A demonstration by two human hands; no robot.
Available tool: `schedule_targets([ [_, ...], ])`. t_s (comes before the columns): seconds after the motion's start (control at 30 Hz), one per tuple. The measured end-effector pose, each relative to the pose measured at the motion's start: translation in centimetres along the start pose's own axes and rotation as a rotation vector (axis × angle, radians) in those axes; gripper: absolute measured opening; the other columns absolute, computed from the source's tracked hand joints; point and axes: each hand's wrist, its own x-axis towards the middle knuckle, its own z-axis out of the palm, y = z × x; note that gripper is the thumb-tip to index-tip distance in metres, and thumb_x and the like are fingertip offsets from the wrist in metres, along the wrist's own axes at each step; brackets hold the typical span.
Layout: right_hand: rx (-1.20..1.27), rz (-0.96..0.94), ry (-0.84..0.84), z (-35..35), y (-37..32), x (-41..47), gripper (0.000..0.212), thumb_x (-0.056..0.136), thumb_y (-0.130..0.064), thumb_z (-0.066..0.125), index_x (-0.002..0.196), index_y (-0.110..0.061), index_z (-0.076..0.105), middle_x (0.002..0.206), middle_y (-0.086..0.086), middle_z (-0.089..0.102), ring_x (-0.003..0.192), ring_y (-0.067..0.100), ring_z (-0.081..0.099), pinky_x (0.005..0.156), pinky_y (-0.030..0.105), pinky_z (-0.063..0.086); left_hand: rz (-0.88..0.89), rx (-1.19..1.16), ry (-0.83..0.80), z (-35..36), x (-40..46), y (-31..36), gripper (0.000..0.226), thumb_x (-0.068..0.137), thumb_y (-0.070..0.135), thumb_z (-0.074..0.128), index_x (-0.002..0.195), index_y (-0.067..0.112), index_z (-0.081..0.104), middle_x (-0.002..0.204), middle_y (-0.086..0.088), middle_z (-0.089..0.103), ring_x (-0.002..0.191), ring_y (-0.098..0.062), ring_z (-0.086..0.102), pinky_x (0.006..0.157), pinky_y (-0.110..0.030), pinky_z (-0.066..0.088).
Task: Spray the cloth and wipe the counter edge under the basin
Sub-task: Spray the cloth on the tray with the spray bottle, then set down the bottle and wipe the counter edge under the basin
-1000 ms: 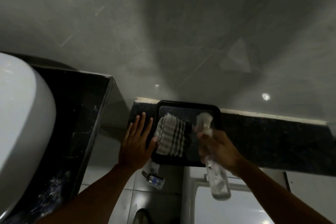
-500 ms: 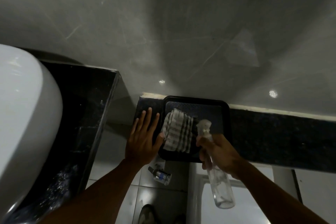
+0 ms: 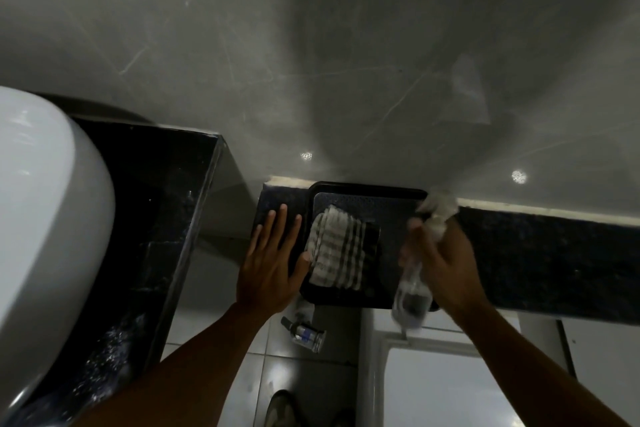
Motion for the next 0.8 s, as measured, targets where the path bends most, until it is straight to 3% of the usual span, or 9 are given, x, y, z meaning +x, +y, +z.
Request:
schedule_targets([
  [0.1,-0.135,-0.182,0.138,-0.7,0.0,1.3,0.059,0.090,-0.046,0.049,0.129,-0.001,0.048,0.083,-0.001,0.068,0.076,0.008,0.070,0.070,0.017,0.056,0.002,-0.004,0.003,0.0,0.0,0.1,0.067,0.098,0.056,0.012,0.153,0.018,0.025,0.163,-0.011,0.015,0.151,-0.025,0.007,0.120,-0.051,0.017],
  [0.2,-0.209,-0.220,0.109,-0.6,0.4,1.4,0.083,0.089,-0.064,0.046,0.129,0.009,0.046,0.085,0.002,0.066,0.076,0.005,0.068,0.071,0.017,0.056,0.001,-0.006,0.014,0.0,0.0,0.2,0.067,0.098,0.055,0.013,0.152,0.018,0.025,0.163,-0.010,0.015,0.151,-0.024,0.007,0.120,-0.051,0.016],
  [0.33,-0.301,-0.294,0.128,-0.2,1.5,0.6,0.070,0.090,-0.045,0.051,0.134,0.008,0.041,0.098,-0.010,0.059,0.091,-0.017,0.060,0.079,-0.001,0.043,0.006,0.001,0.018,-0.1,-0.1,0.2,0.064,0.098,0.050,0.021,0.152,0.017,0.025,0.163,-0.010,0.015,0.151,-0.025,0.008,0.120,-0.051,0.017],
  [0.4,-0.325,-0.317,0.150,-0.3,1.8,0.4,0.072,0.090,-0.048,0.052,0.131,0.011,0.043,0.104,-0.015,0.056,0.100,-0.023,0.053,0.085,-0.004,0.037,0.009,0.007,0.012,-0.1,-0.1,0.2,0.066,0.098,0.053,0.018,0.153,0.016,0.024,0.162,-0.011,0.015,0.151,-0.026,0.008,0.120,-0.051,0.016],
  [0.47,-0.342,-0.345,0.157,-0.5,1.6,0.2,0.083,0.090,-0.059,0.049,0.126,0.015,0.047,0.112,-0.009,0.056,0.111,-0.028,0.043,0.091,-0.006,0.031,0.008,0.018,0.002,-0.2,-0.1,0.2,0.069,0.098,0.056,0.013,0.153,0.016,0.022,0.163,-0.012,0.014,0.151,-0.026,0.007,0.121,-0.050,0.014],
  [0.57,-0.359,-0.395,0.179,-0.4,1.1,0.0,0.088,0.090,-0.062,0.047,0.126,0.018,0.045,0.129,0.002,0.040,0.124,-0.031,0.024,0.097,-0.007,0.022,0.006,0.042,-0.015,-0.2,-0.1,0.3,0.072,0.097,0.059,0.007,0.154,0.015,0.018,0.163,-0.011,0.010,0.151,-0.026,0.004,0.122,-0.048,0.010],
  [0.63,-0.335,-0.379,0.199,-0.4,1.3,-0.2,0.088,0.086,-0.062,0.054,0.131,0.013,0.041,0.139,0.014,0.033,0.124,-0.029,0.025,0.100,-0.005,0.022,0.007,0.031,-0.019,-0.3,-0.1,0.4,0.074,0.096,0.061,0.005,0.154,0.016,0.014,0.163,-0.010,0.007,0.151,-0.025,0.000,0.122,-0.048,0.008],
  [0.7,-0.292,-0.358,0.212,-0.5,1.4,-0.6,0.088,0.080,-0.056,0.063,0.140,0.002,0.035,0.146,0.015,0.028,0.126,-0.022,0.030,0.103,-0.001,0.025,-0.003,-0.022,-0.023,-0.4,-0.1,0.6,0.074,0.095,0.063,0.005,0.154,0.019,0.008,0.163,-0.009,0.003,0.151,-0.023,-0.003,0.122,-0.048,0.006],
  [0.8,-0.119,-0.324,0.248,-0.6,1.7,-2.0,0.092,0.079,-0.049,0.065,0.147,-0.016,0.012,0.147,0.018,0.028,0.134,0.020,0.041,0.113,0.028,0.035,0.004,-0.085,0.008,-0.7,-0.6,1.5,0.070,0.096,0.059,0.018,0.154,0.020,0.006,0.164,-0.009,0.001,0.151,-0.024,-0.005,0.121,-0.049,0.006],
])
